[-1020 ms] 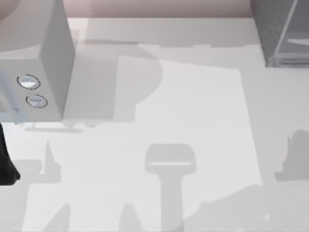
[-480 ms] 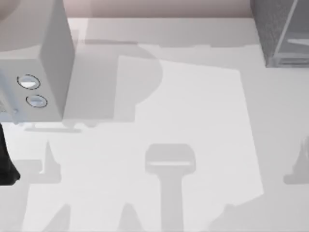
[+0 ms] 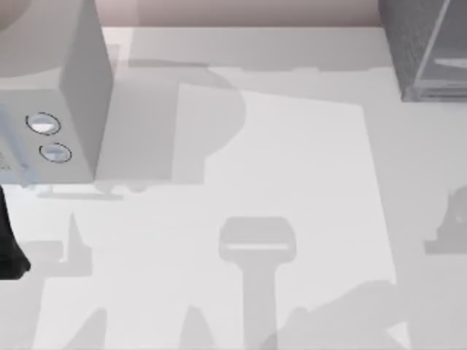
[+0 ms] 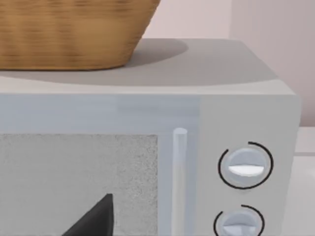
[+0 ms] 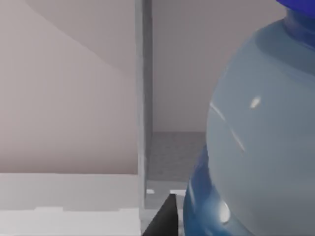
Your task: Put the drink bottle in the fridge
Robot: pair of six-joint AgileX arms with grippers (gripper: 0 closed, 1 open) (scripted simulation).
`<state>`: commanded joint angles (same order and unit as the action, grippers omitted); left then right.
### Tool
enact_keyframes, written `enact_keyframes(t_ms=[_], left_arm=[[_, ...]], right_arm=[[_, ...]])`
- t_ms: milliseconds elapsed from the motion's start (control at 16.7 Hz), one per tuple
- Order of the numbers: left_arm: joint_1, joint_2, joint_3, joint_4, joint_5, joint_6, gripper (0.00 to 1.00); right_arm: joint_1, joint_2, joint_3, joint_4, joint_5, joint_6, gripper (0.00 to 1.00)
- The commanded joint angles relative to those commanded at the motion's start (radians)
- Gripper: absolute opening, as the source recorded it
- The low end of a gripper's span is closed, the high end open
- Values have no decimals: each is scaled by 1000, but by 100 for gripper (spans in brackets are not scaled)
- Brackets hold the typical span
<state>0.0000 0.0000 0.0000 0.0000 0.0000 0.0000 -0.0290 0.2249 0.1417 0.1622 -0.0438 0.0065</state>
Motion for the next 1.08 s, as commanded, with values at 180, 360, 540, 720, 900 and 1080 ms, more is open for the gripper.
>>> enact_keyframes(t_ms=[180,360,540,720,900,1080], left_arm=[[0,0,0,0,0,0,100],[0,0,0,0,0,0,100],[0,0,0,0,0,0,100],[0,0,0,0,0,0,100],[0,0,0,0,0,0,100],[0,0,0,0,0,0,100]], right_arm=[[-39,253,130,150,-33,1,1],[-84,588,277,318,-70,1,1],[-131,958,428,493,-107,2,1],[-173,1309,571,657,-144,3,1],[-209,1591,695,799,-178,5,1],[-234,1780,787,905,-202,7,1]])
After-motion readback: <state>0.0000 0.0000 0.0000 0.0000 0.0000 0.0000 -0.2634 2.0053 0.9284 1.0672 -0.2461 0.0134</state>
